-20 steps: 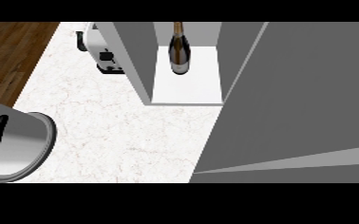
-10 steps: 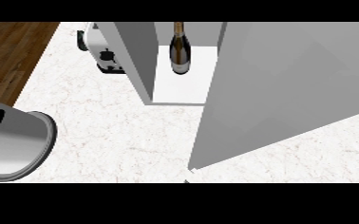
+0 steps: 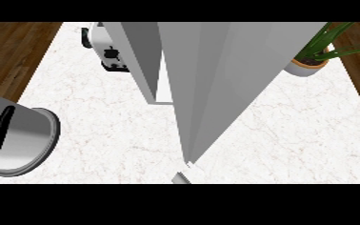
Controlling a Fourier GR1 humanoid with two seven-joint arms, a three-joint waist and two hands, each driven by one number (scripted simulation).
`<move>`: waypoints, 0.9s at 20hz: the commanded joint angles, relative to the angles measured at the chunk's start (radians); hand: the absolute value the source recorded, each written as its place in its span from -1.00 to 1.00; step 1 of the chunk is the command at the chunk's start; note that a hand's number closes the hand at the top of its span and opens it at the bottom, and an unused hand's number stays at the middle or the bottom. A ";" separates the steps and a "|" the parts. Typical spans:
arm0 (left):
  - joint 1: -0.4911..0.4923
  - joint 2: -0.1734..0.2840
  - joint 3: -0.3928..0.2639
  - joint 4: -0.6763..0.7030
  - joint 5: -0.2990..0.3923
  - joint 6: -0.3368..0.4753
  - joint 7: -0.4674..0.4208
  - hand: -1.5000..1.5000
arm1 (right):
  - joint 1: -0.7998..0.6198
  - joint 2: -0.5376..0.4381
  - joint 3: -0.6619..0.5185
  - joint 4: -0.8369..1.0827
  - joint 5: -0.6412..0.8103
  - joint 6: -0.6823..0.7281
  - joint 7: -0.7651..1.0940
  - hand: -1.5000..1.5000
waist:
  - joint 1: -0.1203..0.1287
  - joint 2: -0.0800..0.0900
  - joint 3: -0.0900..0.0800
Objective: Pick up the wine, place it into the cabinet and close the cabinet
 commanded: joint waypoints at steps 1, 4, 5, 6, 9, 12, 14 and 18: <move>-0.064 -0.016 -0.020 -0.010 -0.007 0.046 0.036 -1.00 | -0.227 0.164 -0.059 0.208 -0.064 -0.058 -0.004 1.00 | 0.010 0.008 0.000; -0.073 -0.016 -0.005 -0.003 0.003 0.032 0.054 -1.00 | -0.349 0.167 -0.087 0.340 -0.127 -0.102 -0.072 1.00 | 0.013 0.005 0.002; -0.067 -0.021 0.001 0.035 0.002 0.006 0.042 -1.00 | -0.419 0.169 -0.116 0.359 -0.171 -0.130 -0.036 1.00 | 0.013 0.003 0.001; -0.088 -0.039 -0.029 0.030 -0.018 0.029 0.044 -1.00 | -0.477 0.169 -0.180 0.406 -0.203 -0.124 -0.048 1.00 | 0.011 0.005 0.001; -0.083 -0.043 0.004 0.031 -0.014 0.038 0.058 -1.00 | -0.594 0.171 -0.219 0.563 -0.236 -0.141 -0.113 1.00 | 0.006 0.003 0.002; -0.060 -0.043 0.031 0.044 -0.004 0.006 0.060 -1.00 | -0.696 0.172 -0.302 0.686 -0.254 -0.088 -0.141 1.00 | 0.002 0.002 0.002; -0.116 -0.067 0.010 0.067 -0.013 0.030 0.069 -1.00 | -0.719 0.173 -0.235 0.804 -0.202 -0.111 -0.225 1.00 | -0.003 0.004 0.002; -0.112 -0.081 0.007 0.069 -0.055 0.024 0.058 -1.00 | -0.846 0.173 -0.378 0.992 -0.244 -0.010 -0.255 1.00 | -0.003 0.004 0.002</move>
